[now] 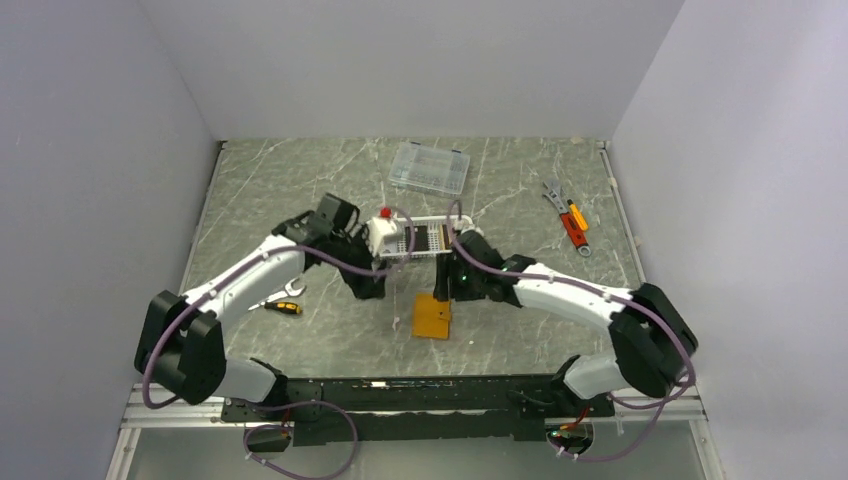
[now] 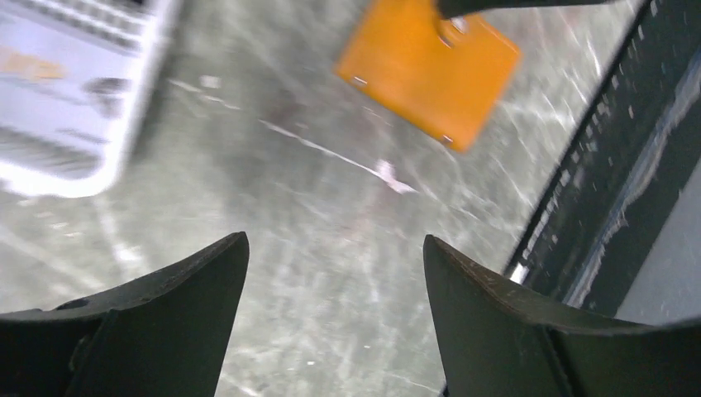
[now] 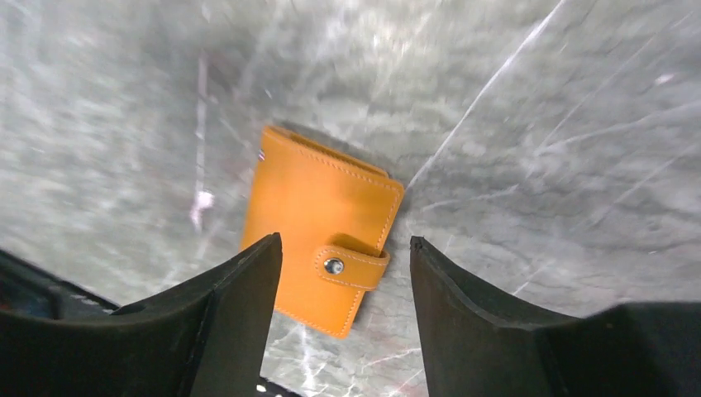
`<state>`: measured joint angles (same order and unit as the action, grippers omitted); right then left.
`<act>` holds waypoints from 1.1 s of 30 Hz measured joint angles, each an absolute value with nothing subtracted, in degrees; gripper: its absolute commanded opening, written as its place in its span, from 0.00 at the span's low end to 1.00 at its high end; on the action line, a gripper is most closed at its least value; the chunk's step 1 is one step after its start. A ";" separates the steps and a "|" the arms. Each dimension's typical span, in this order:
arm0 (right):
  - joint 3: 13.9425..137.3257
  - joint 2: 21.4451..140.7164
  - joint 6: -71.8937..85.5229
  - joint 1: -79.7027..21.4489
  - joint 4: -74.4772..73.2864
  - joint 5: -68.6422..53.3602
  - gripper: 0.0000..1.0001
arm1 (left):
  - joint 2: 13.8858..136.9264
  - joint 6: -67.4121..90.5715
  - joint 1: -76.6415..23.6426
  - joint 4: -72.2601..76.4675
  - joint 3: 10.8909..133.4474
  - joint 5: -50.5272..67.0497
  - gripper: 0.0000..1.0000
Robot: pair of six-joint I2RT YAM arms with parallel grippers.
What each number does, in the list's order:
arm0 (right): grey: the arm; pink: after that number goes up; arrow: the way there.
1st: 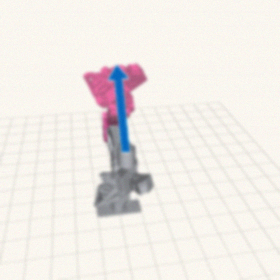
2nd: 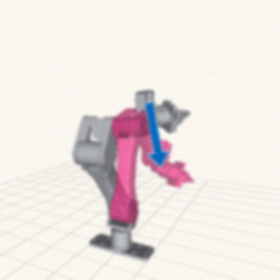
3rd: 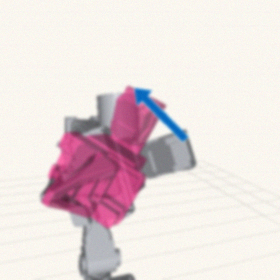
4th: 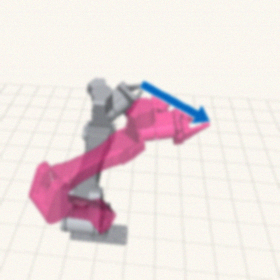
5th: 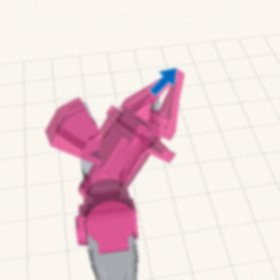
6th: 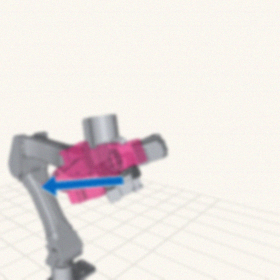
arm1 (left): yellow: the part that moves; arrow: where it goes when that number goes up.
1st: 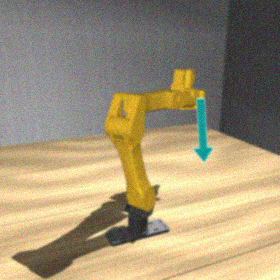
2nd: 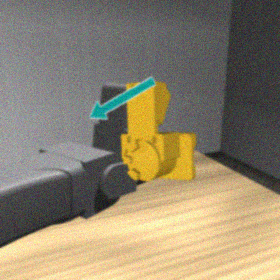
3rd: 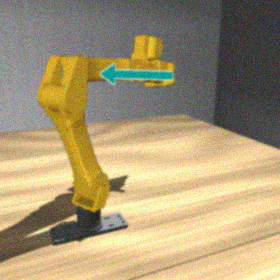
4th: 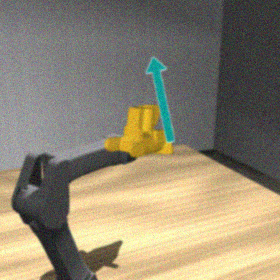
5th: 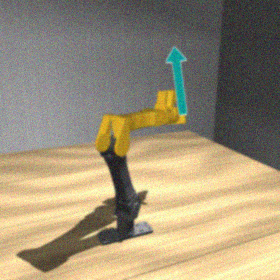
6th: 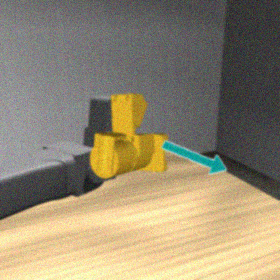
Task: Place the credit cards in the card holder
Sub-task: Move the card holder to the center of the board, then move the storage box to the center of the board.
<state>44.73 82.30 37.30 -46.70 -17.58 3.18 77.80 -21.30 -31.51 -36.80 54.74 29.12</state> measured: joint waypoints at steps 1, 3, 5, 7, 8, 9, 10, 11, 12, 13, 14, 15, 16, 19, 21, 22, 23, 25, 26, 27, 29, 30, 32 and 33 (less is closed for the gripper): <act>44.99 80.66 36.99 -44.93 -17.74 1.98 0.62 | 78.85 -21.15 -29.19 -36.97 56.53 30.00 0.80; 47.09 78.54 36.14 -40.95 -18.44 -0.47 0.62 | 81.21 -20.38 -24.14 -37.01 60.88 31.66 0.77; 50.85 78.83 35.33 -37.93 -18.70 -2.39 0.59 | 83.20 -19.90 -20.60 -36.45 64.40 32.82 0.75; 56.23 81.12 34.37 -35.57 -18.70 -4.36 0.57 | 85.45 -19.35 -17.04 -35.44 67.90 33.69 0.73; 59.22 83.02 34.00 -34.89 -18.37 -5.50 0.56 | 86.59 -19.18 -15.79 -34.50 69.21 33.80 0.73; 62.19 85.30 33.76 -34.52 -17.78 -6.74 0.56 | 87.42 -19.16 -15.18 -33.82 69.84 33.71 0.72; 65.32 87.96 33.56 -34.33 -17.34 -8.01 0.55 | 88.40 -19.20 -14.72 -33.12 70.39 33.61 0.72; 67.66 90.41 33.39 -34.30 -16.51 -9.10 0.55 | 89.56 -19.20 -14.41 -32.45 70.85 33.54 0.71; 70.61 93.51 33.32 -34.28 -16.21 -10.20 0.55 | 90.70 -19.20 -14.24 -31.90 71.26 33.43 0.71; 73.45 96.75 33.17 -34.28 -15.86 -11.35 0.56 | 92.23 -19.18 -13.87 -31.44 71.75 33.34 0.70; 76.29 100.20 33.08 -34.33 -15.49 -12.47 0.56 | 93.93 -19.16 -13.54 -30.85 72.25 33.36 0.70; 78.65 103.35 32.97 -34.33 -15.16 -13.23 0.56 | 95.42 -18.96 -13.23 -30.39 72.60 33.39 0.69; 80.71 106.41 32.93 -34.33 -14.92 -14.11 0.57 | 96.68 -18.79 -12.86 -30.04 72.77 33.39 0.69; 84.31 113.23 32.71 -34.37 -15.07 -15.51 0.59 | 99.85 -18.15 -11.53 -29.36 72.90 33.36 0.68; 86.39 117.21 32.62 -34.37 -15.66 -16.01 0.60 | 100.84 -17.67 -10.63 -29.21 72.88 33.39 0.67; 87.09 118.65 32.58 -34.37 -15.97 -16.16 0.61 | 100.97 -17.43 -10.37 -29.02 72.86 33.39 0.67; 87.57 119.79 32.56 -34.37 -16.34 -16.36 0.61 | 100.99 -17.21 -10.20 -28.53 72.84 33.39 0.67; 88.16 121.10 32.58 -34.39 -16.78 -16.82 0.61 | 100.99 -16.82 -10.17 -27.59 72.82 33.41 0.66; 88.25 121.40 32.60 -34.44 -16.80 -16.99 0.61 | 101.03 -16.78 -10.22 -27.16 72.79 33.36 0.65; 88.25 121.58 32.60 -34.44 -16.78 -17.19 0.61 | 101.10 -16.73 -10.22 -26.79 72.77 33.32 0.65; 88.27 121.62 32.64 -34.48 -16.62 -17.43 0.60 | 101.27 -16.73 -10.22 -26.15 72.66 33.04 0.64; 88.27 121.62 32.80 -34.54 -16.53 -17.61 0.60 | 101.47 -16.73 -10.22 -25.91 72.66 32.91 0.64; 88.27 121.67 33.01 -34.72 -16.38 -18.02 0.60 | 102.06 -16.75 -10.22 -25.58 72.66 32.51 0.64; 88.27 121.69 33.06 -34.81 -16.36 -18.09 0.60 | 102.41 -16.75 -10.22 -25.56 72.66 32.34 0.63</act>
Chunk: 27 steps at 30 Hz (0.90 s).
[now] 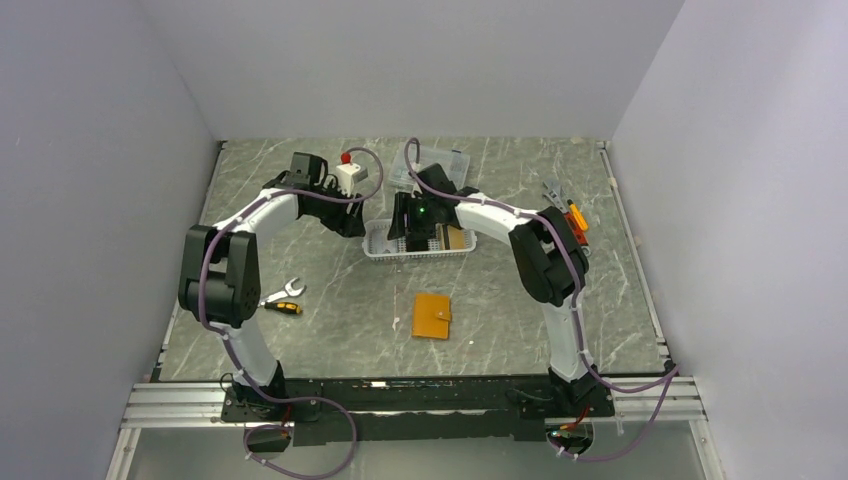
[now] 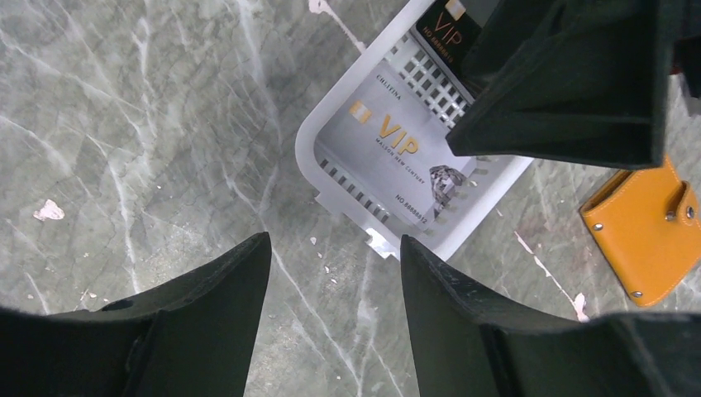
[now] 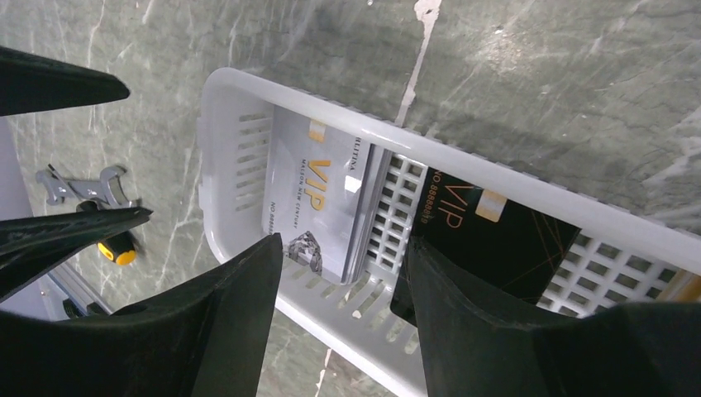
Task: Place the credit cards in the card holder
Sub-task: Move the storage box to the center of the board.
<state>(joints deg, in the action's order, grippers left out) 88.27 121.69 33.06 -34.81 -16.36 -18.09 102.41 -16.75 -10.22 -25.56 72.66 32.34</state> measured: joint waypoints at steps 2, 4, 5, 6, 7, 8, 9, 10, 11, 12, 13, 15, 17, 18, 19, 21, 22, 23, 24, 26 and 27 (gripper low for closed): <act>88.27 121.80 33.17 -35.14 -16.34 -18.09 0.60 | 103.09 -16.75 -10.22 -25.58 72.66 31.99 0.63; 88.33 121.89 33.23 -35.68 -16.32 -18.00 0.60 | 103.48 -16.75 -10.22 -25.63 72.66 31.64 0.63; 88.36 121.89 33.23 -35.97 -16.36 -17.80 0.59 | 103.48 -16.75 -10.22 -25.63 72.66 31.62 0.63; 88.36 121.89 33.23 -36.18 -16.36 -17.50 0.59 | 103.48 -16.75 -10.22 -25.61 72.66 31.62 0.63; 88.42 121.89 33.23 -36.49 -16.45 -16.99 0.59 | 103.48 -16.73 -10.22 -25.58 72.66 31.62 0.63; 88.47 121.89 33.23 -36.69 -16.47 -16.69 0.59 | 103.48 -16.73 -10.22 -25.56 72.64 31.62 0.63; 88.53 121.89 33.21 -36.99 -16.51 -16.29 0.59 | 103.48 -16.75 -10.22 -25.56 72.58 31.62 0.63; 88.73 121.89 33.21 -37.28 -16.67 -15.84 0.59 | 103.48 -16.75 -10.22 -25.58 72.49 31.62 0.63; 89.06 121.89 33.21 -37.52 -16.80 -15.42 0.59 | 103.48 -16.73 -10.22 -25.56 72.42 31.62 0.63; 89.49 121.89 33.21 -37.71 -17.04 -15.22 0.59 | 103.48 -16.75 -10.22 -25.58 72.36 31.62 0.62; 90.00 121.93 33.21 -37.89 -17.32 -15.03 0.60 | 103.48 -16.75 -10.22 -25.58 72.31 31.62 0.62; 91.77 122.43 33.21 -38.22 -17.65 -14.41 0.61 | 103.46 -16.75 -10.22 -25.58 72.23 31.64 0.62; 93.54 123.39 33.21 -38.48 -17.78 -13.50 0.64 | 103.44 -16.75 -10.22 -25.56 72.10 31.64 0.62; 94.52 124.09 33.21 -38.68 -18.24 -12.78 0.65 | 103.33 -16.75 -10.22 -25.58 71.92 31.64 0.62; 95.64 124.90 33.19 -38.89 -18.96 -11.94 0.66 | 103.18 -16.75 -10.22 -25.58 71.66 31.64 0.62; 97.93 126.67 33.04 -39.38 -21.06 -10.13 0.67 | 102.76 -16.78 -10.22 -25.87 71.24 31.66 0.62; 98.85 127.52 32.99 -39.57 -21.96 -9.15 0.67 | 102.54 -16.78 -10.22 -25.98 71.16 31.66 0.62; 99.42 128.22 32.97 -39.79 -22.72 -8.25 0.68 | 102.26 -16.75 -10.20 -25.98 71.09 31.68 0.62; 99.53 128.57 32.97 -40.03 -23.24 -7.42 0.69 | 101.97 -16.75 -10.20 -25.98 71.02 31.73 0.62; 99.68 128.62 32.95 -40.53 -23.44 -6.26 0.69 | 101.27 -16.73 -10.11 -25.96 70.87 31.90 0.61; 99.70 128.57 32.93 -40.77 -23.59 -5.61 0.69 | 100.82 -16.71 -10.02 -25.93 70.70 32.05 0.61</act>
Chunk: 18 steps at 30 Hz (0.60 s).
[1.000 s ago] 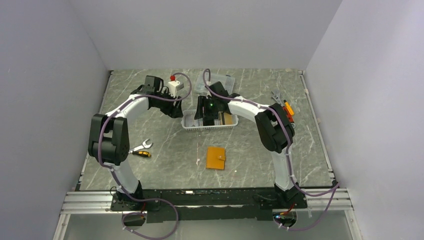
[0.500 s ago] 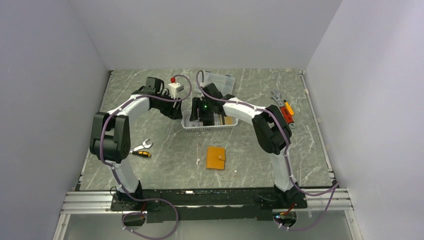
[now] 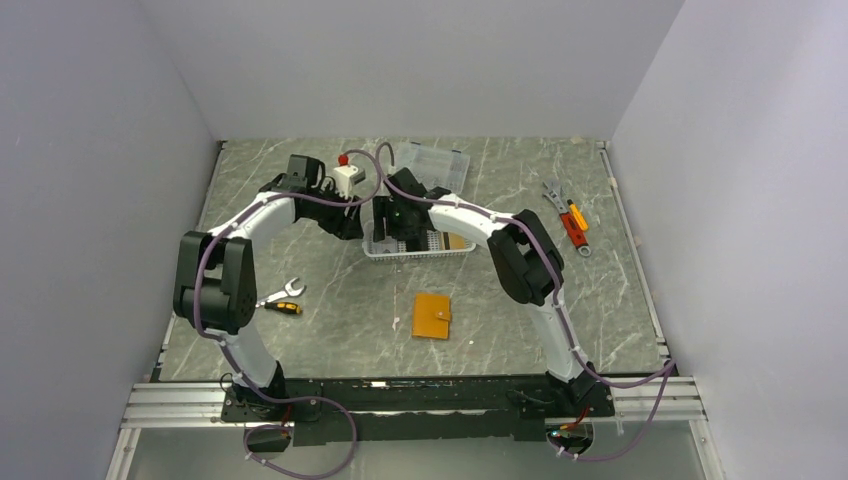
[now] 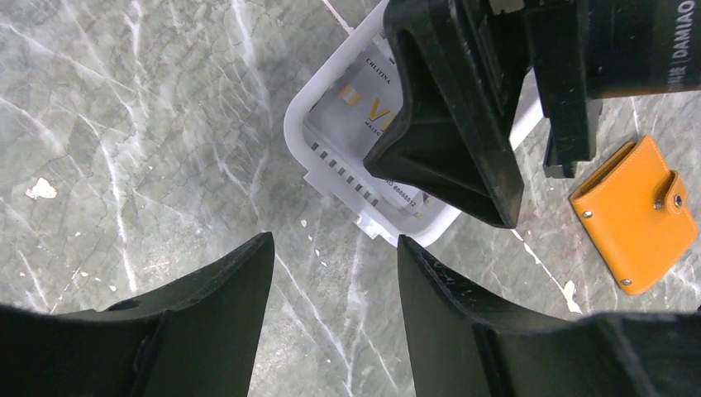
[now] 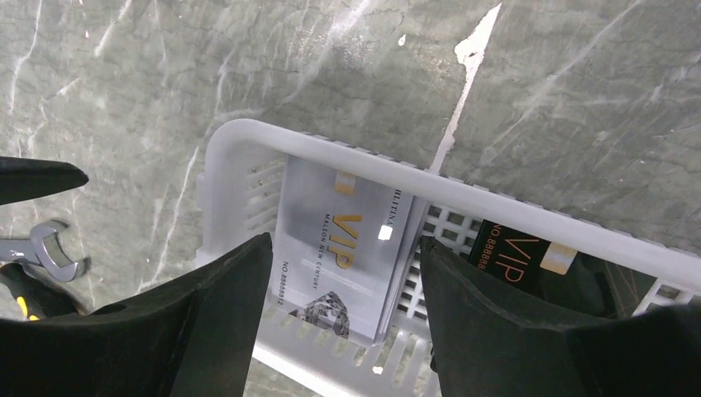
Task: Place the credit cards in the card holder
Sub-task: Move the storage box to the center of the board.
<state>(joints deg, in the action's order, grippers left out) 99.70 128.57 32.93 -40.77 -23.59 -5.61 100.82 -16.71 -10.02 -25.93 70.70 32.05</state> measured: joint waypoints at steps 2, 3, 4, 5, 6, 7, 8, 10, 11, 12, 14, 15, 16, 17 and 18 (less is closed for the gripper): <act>99.70 128.57 32.80 -41.12 -23.55 -4.51 0.69 | 100.07 -16.60 -9.82 -26.00 70.41 32.16 0.62; 99.70 128.57 32.82 -41.21 -23.57 -4.45 0.69 | 99.81 -16.56 -9.69 -25.98 70.35 32.32 0.62; 99.68 128.57 32.82 -41.32 -23.53 -4.32 0.69 | 99.59 -16.34 -9.47 -25.98 70.35 32.58 0.62; 99.68 128.57 32.91 -41.36 -23.49 -4.25 0.68 | 99.53 -16.16 -9.28 -25.98 70.35 32.93 0.63; 99.66 128.57 33.10 -41.47 -23.46 -4.14 0.66 | 99.46 -15.68 -8.88 -26.02 70.35 33.52 0.63; 99.57 128.57 33.26 -41.56 -23.40 -3.95 0.65 | 99.46 -15.33 -8.36 -26.13 70.35 34.13 0.63; 99.37 128.57 33.47 -41.65 -23.11 -3.68 0.62 | 99.46 -15.07 -7.70 -26.28 70.35 34.89 0.63; 98.56 128.57 33.95 -41.69 -21.93 -2.72 0.53 | 99.46 -14.26 -6.15 -26.74 70.35 36.14 0.63; 98.13 128.57 34.26 -41.74 -21.63 -1.91 0.46 | 99.46 -14.02 -5.08 -27.09 70.35 36.73 0.63; 97.82 128.46 34.48 -41.78 -21.41 -1.21 0.40 | 99.44 -13.91 -4.27 -27.38 70.30 37.21 0.63; 97.19 128.42 35.16 -41.85 -20.95 0.16 0.24 | 99.20 -13.80 -2.70 -27.51 69.91 37.71 0.63; 96.71 128.14 35.64 -41.80 -20.67 0.86 0.15 | 98.96 -13.80 -2.17 -27.70 69.63 37.76 0.63; 96.14 127.68 36.21 -41.69 -20.25 1.37 0.08 | 98.74 -13.80 -1.78 -27.90 69.32 37.85 0.63; 95.61 127.31 36.58 -41.60 -19.81 1.76 0.03 | 98.56 -13.82 -1.61 -28.12 69.12 38.02 0.63; 94.98 126.82 37.08 -41.56 -19.29 2.17 0.00 | 98.37 -13.82 -1.52 -28.32 68.88 38.20 0.63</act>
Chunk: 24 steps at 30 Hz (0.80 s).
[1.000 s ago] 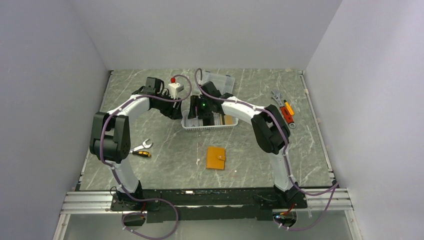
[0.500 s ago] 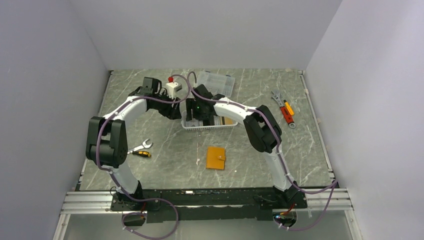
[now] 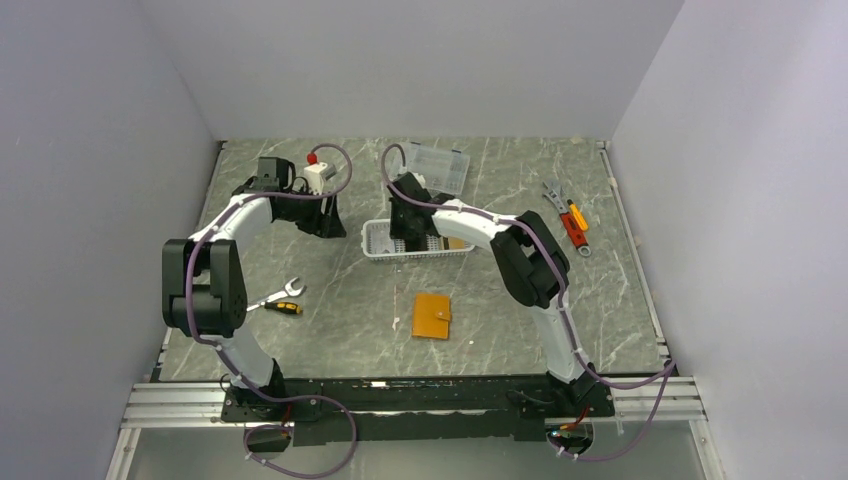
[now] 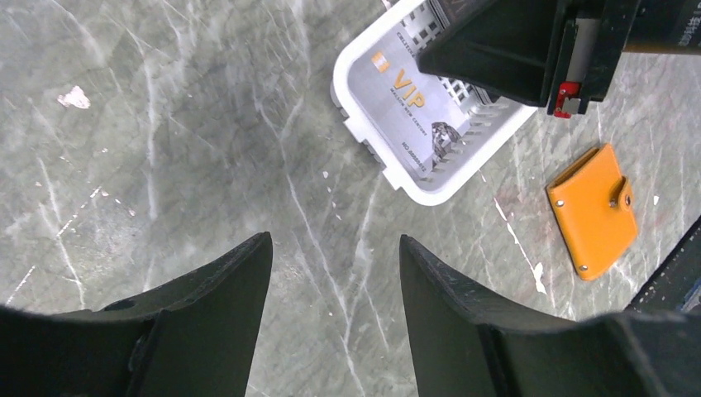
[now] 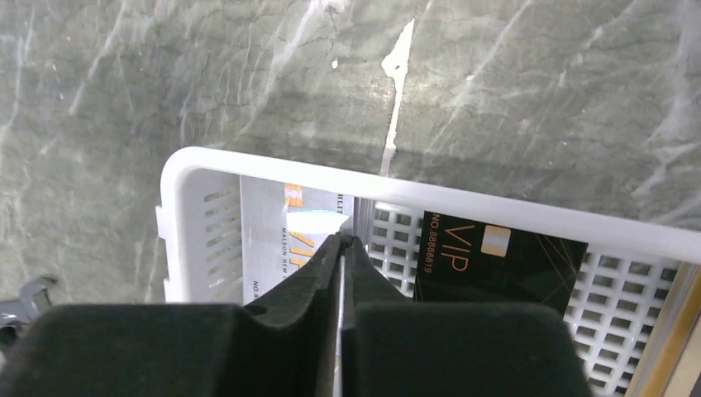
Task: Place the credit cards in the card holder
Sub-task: Move the storage box to the center of the board.
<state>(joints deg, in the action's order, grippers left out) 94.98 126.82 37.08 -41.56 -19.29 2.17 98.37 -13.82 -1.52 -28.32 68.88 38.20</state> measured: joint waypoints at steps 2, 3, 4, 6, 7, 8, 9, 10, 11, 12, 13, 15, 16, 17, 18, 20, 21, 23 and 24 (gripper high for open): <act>93.45 125.97 37.67 -41.43 -17.98 2.52 0.00 | 98.04 -13.82 -1.52 -28.71 68.58 38.52 0.63; 92.58 125.56 38.02 -41.34 -17.10 2.48 0.00 | 97.95 -13.82 -1.52 -28.82 68.58 38.74 0.63; 91.35 125.01 38.28 -41.15 -15.77 2.22 0.00 | 97.80 -13.82 -1.54 -28.82 68.58 38.94 0.63; 88.12 123.59 39.09 -40.40 -12.64 0.34 0.00 | 97.56 -13.82 -1.54 -28.91 68.58 39.35 0.63; 86.76 122.93 39.53 -40.05 -11.64 -0.67 0.00 | 97.43 -13.80 -1.54 -28.97 68.58 39.48 0.63; 84.97 122.23 39.92 -39.57 -9.87 -2.20 0.00 | 97.32 -13.78 -1.54 -28.99 68.58 39.75 0.63; 83.07 121.54 40.53 -39.00 -8.05 -3.90 0.00 | 97.23 -13.76 -1.54 -28.99 68.58 39.90 0.63; 80.93 120.75 41.21 -38.26 -5.85 -5.93 0.00 | 97.21 -13.69 -1.54 -29.02 68.58 40.05 0.63; 79.18 120.07 41.80 -37.56 -4.21 -7.84 0.00 | 97.21 -13.61 -1.52 -29.02 68.58 40.27 0.63; 77.62 119.63 42.24 -36.97 -3.03 -9.32 0.00 | 97.21 -13.58 -1.54 -28.99 68.58 40.42 0.63; 75.83 119.31 42.70 -36.32 -1.32 -11.29 0.00 | 97.21 -13.54 -1.54 -29.02 68.58 40.73 0.63; 73.97 119.24 43.79 -35.27 1.08 -14.37 0.02 | 97.21 -13.15 -1.54 -29.02 68.58 41.01 0.63; 73.69 119.24 44.21 -34.96 1.98 -16.12 0.03 | 97.21 -12.82 -1.54 -28.99 68.58 41.17 0.63; 73.63 119.24 44.47 -34.72 2.66 -17.30 0.04 | 97.21 -12.73 -1.54 -28.99 68.58 41.21 0.63; 73.63 119.24 44.64 -34.72 3.36 -18.35 0.09 | 97.21 -12.64 -1.54 -28.99 68.58 41.23 0.63; 73.63 119.24 45.30 -35.00 5.34 -20.82 0.22 | 97.23 -12.56 -1.58 -28.95 68.58 41.25 0.63; 73.63 119.24 45.60 -35.11 6.04 -21.76 0.27 | 97.23 -12.53 -1.63 -28.93 68.58 41.25 0.63; 73.65 119.24 46.11 -35.35 6.98 -23.18 0.32 | 97.32 -12.56 -1.91 -28.62 68.58 41.19 0.63; 73.65 119.24 46.15 -35.51 7.33 -23.66 0.34 | 97.38 -12.56 -2.15 -28.38 68.55 41.15 0.63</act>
